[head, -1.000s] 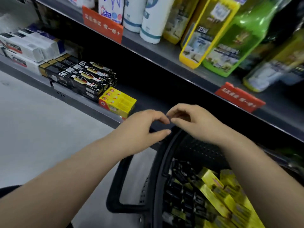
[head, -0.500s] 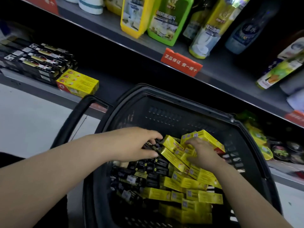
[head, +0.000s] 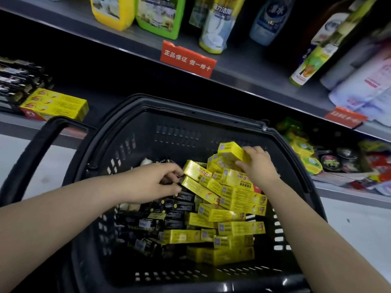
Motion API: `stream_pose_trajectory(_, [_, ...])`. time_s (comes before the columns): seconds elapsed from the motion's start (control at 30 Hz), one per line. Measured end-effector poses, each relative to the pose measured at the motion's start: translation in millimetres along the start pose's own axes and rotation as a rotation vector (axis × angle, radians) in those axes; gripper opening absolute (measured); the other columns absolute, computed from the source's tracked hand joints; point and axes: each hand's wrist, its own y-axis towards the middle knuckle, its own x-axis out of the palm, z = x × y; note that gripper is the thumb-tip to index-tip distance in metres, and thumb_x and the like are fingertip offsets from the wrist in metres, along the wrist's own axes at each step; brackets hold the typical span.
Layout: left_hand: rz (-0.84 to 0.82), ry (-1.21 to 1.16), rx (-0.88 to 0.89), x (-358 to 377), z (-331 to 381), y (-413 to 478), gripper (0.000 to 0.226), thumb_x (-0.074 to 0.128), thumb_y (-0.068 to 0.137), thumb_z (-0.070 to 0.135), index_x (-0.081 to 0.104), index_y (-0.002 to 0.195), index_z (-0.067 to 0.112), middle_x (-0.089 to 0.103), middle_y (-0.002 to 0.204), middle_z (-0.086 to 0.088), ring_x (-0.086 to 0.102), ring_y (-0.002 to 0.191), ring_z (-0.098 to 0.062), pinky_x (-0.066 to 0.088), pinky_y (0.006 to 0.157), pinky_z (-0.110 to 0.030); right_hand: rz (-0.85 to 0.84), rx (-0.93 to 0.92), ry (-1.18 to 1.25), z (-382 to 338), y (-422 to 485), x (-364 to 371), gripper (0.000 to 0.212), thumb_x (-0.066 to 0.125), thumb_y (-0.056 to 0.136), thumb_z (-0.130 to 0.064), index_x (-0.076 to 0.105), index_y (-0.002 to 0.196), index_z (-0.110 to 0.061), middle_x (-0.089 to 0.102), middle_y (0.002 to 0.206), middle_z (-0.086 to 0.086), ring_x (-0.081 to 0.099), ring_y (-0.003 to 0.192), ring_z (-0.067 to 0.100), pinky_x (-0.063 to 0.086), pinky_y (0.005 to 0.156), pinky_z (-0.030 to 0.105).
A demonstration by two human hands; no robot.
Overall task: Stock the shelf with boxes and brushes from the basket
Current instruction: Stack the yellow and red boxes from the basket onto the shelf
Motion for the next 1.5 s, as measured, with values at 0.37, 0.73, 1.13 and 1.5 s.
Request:
stream_pose_trajectory(0.37, [-0.149, -0.695, -0.028, 28, 25, -15, 0.070, 0.063, 0.062, 0.052, 0.046, 0.128, 0.036, 0.065, 0.116, 0.009, 0.063, 0.104, -0.002, 0.050, 0.087, -0.020, -0.213, 0.133, 0.834, -93, -108, -23, 0.046, 0.058, 0.084, -0.046, 0.059, 0.078, -0.001, 0.062, 0.074, 0.016, 0.062, 0.063, 0.027, 0.056, 0.072, 0.048])
stream_pose_trajectory(0.73, [0.077, -0.966, -0.408, 15, 21, -8, 0.049, 0.055, 0.082, 0.054, 0.059, 0.118, 0.020, 0.074, 0.099, -0.004, 0.071, 0.087, -0.017, 0.056, 0.066, -0.030, -0.327, 0.113, -0.118, 9, -51, 2, 0.076, 0.059, 0.090, -0.035, 0.016, 0.149, -0.014, 0.022, 0.154, 0.009, 0.025, 0.139, 0.031, 0.025, 0.111, 0.039])
stream_pose_trajectory(1.13, [0.087, -0.946, -0.436, 12, 14, -3, 0.044, 0.061, 0.080, 0.053, 0.065, 0.108, 0.019, 0.073, 0.101, -0.009, 0.065, 0.070, -0.016, 0.056, 0.060, -0.030, -0.111, 0.022, -0.125, 9, -39, 24, 0.062, 0.071, 0.072, -0.054, 0.050, 0.124, -0.026, 0.040, 0.129, 0.005, 0.035, 0.118, 0.028, 0.032, 0.100, 0.039])
stream_pose_trajectory(1.5, [0.140, -0.813, -0.302, 11, 10, -7, 0.088, 0.068, 0.056, 0.066, 0.049, 0.129, 0.022, 0.053, 0.133, -0.007, 0.052, 0.121, -0.024, 0.042, 0.102, -0.047, 0.189, -0.077, 0.464, -70, -62, -19, 0.030, 0.057, 0.080, -0.056, 0.058, 0.085, -0.026, 0.066, 0.077, -0.010, 0.061, 0.070, 0.003, 0.048, 0.063, 0.019])
